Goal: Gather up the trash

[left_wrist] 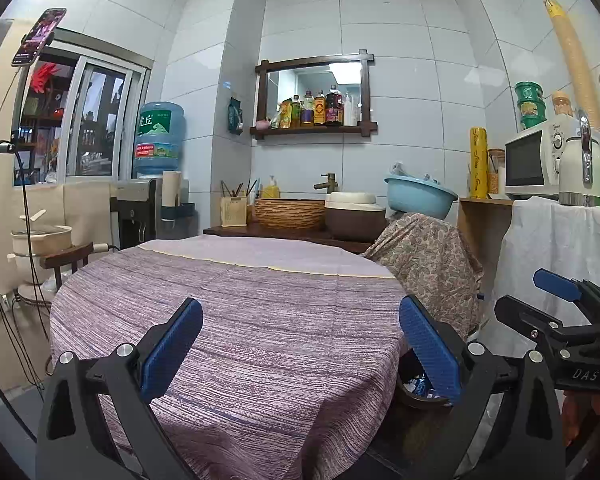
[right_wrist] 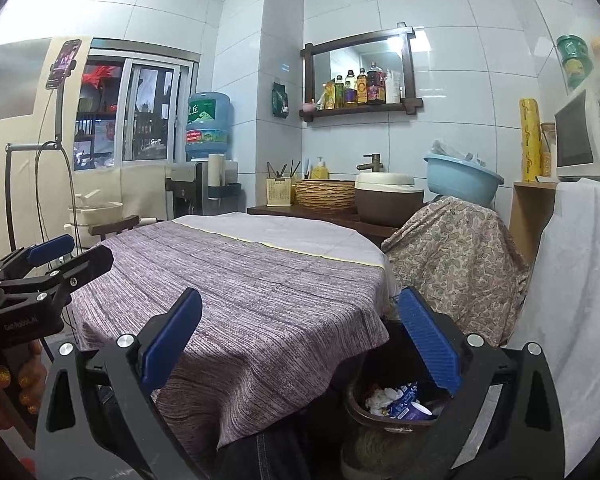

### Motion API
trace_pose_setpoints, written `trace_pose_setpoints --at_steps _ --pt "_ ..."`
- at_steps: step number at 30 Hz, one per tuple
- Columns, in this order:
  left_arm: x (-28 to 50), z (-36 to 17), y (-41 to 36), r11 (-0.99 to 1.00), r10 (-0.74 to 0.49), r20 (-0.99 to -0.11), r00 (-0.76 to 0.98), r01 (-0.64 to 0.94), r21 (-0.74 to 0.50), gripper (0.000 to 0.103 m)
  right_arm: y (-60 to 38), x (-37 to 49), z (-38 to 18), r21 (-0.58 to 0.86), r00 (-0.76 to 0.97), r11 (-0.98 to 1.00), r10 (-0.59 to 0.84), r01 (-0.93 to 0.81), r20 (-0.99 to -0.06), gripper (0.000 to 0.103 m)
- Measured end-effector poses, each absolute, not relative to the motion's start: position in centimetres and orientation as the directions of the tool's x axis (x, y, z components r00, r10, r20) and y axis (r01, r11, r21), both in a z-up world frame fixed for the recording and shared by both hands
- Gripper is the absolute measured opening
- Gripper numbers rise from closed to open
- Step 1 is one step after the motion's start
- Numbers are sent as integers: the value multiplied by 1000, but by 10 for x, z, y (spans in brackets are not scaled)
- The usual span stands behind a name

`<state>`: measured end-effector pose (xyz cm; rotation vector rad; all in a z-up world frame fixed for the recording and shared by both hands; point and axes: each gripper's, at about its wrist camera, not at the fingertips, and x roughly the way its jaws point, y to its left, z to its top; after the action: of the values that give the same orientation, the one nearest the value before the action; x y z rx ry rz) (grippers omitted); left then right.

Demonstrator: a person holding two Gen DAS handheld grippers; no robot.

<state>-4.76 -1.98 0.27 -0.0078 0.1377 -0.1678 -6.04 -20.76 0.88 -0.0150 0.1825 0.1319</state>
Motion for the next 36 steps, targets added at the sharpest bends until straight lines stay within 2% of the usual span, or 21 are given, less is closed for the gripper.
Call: trace_pose_setpoints --at_steps 36 --pt "-49 -2 -28 985 -170 -143 975 174 17 97 -209 -55 0 17 968 990 141 -141 -206 97"
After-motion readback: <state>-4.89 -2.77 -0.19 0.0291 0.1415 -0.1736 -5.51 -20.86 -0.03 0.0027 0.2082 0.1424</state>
